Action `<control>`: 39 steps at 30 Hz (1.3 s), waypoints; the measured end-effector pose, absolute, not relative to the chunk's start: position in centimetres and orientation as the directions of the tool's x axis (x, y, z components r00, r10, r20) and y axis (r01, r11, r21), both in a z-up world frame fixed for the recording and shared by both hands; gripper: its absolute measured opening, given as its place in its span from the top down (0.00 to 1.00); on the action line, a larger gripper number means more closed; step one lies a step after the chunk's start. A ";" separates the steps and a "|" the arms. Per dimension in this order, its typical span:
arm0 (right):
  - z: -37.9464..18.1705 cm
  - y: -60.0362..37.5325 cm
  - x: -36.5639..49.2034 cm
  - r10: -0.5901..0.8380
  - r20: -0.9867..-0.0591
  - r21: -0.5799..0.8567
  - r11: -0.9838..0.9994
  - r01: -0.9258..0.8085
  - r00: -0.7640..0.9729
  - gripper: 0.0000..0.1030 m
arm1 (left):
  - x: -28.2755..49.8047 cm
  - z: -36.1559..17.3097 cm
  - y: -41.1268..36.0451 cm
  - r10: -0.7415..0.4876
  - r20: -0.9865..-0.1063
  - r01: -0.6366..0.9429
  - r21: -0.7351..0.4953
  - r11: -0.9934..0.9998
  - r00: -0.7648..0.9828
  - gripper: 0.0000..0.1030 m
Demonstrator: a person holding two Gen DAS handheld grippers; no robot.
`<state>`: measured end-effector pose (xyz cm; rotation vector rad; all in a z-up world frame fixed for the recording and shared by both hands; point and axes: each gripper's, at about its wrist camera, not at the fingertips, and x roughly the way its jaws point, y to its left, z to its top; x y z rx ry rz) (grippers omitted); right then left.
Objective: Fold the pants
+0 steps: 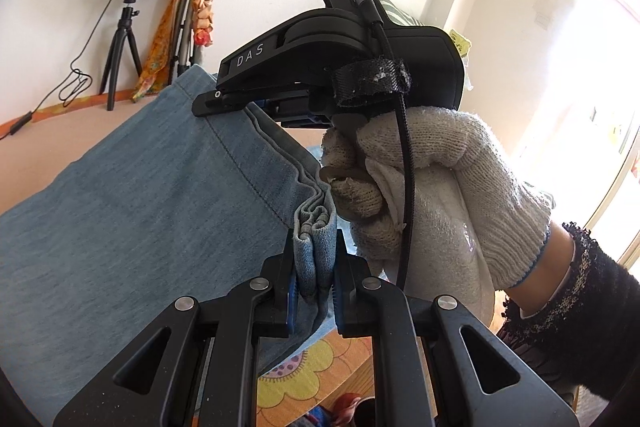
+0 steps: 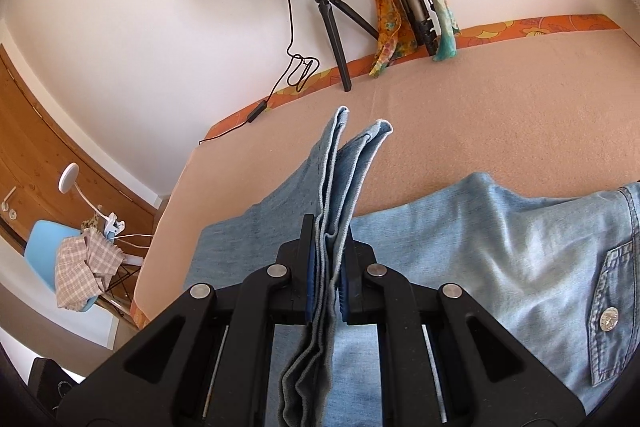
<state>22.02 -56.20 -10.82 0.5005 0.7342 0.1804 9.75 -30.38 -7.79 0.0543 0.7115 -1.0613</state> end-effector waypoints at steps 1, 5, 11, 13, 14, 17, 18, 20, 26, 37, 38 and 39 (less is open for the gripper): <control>-10.8 -56.7 21.7 0.321 -0.596 0.493 0.870 0.020 0.736 0.91 | 9.3 -7.7 -30.8 -0.781 -0.556 0.815 -0.290 0.503 0.284 0.89; -10.7 -59.2 20.7 0.303 -0.588 0.501 0.864 0.044 0.750 0.91 | 8.9 -7.4 -32.7 -0.792 -0.550 0.822 -0.299 0.484 0.267 0.89; -10.8 -62.5 19.1 0.278 -0.565 0.519 0.852 0.072 0.777 0.91 | 7.7 -7.1 -35.4 -0.807 -0.542 0.832 -0.316 0.456 0.236 0.89; -10.9 -63.6 18.5 0.268 -0.561 0.522 0.849 0.084 0.783 0.91 | 7.3 -7.1 -36.4 -0.812 -0.540 0.836 -0.322 0.445 0.224 0.89; -11.0 -64.3 18.2 0.262 -0.559 0.525 0.846 0.091 0.787 0.91 | 7.3 -7.1 -37.0 -0.814 -0.538 0.838 -0.325 0.439 0.218 0.89; -11.3 -66.4 17.1 0.244 -0.552 0.533 0.839 0.111 0.797 0.91 | 6.6 -7.2 -38.7 -0.820 -0.537 0.847 -0.328 0.418 0.197 0.89; -11.3 -67.2 16.7 0.240 -0.548 0.536 0.836 0.116 0.801 0.91 | 6.5 -7.2 -39.3 -0.822 -0.537 0.850 -0.329 0.411 0.190 0.89; -11.5 -68.8 16.0 0.232 -0.539 0.546 0.828 0.126 0.810 0.91 | 6.6 -7.4 -40.7 -0.827 -0.536 0.852 -0.340 0.399 0.173 0.89; -12.3 -73.5 14.3 0.206 -0.519 0.586 0.793 0.170 0.829 0.91 | 6.1 -7.7 -44.0 -0.831 -0.538 0.859 -0.351 0.372 0.140 0.89; -14.9 -78.8 12.6 0.173 -0.556 0.595 0.766 0.243 0.813 0.91 | 7.1 -10.0 -48.9 -0.812 -0.576 0.874 -0.341 0.345 0.096 0.89; -15.3 -79.1 12.7 0.174 -0.563 0.594 0.765 0.249 0.808 0.91 | 7.4 -10.3 -49.2 -0.809 -0.580 0.873 -0.342 0.347 0.095 0.89; -15.7 -79.3 12.8 0.175 -0.570 0.593 0.764 0.255 0.803 0.91 | 7.9 -10.5 -49.5 -0.807 -0.584 0.871 -0.346 0.349 0.092 0.89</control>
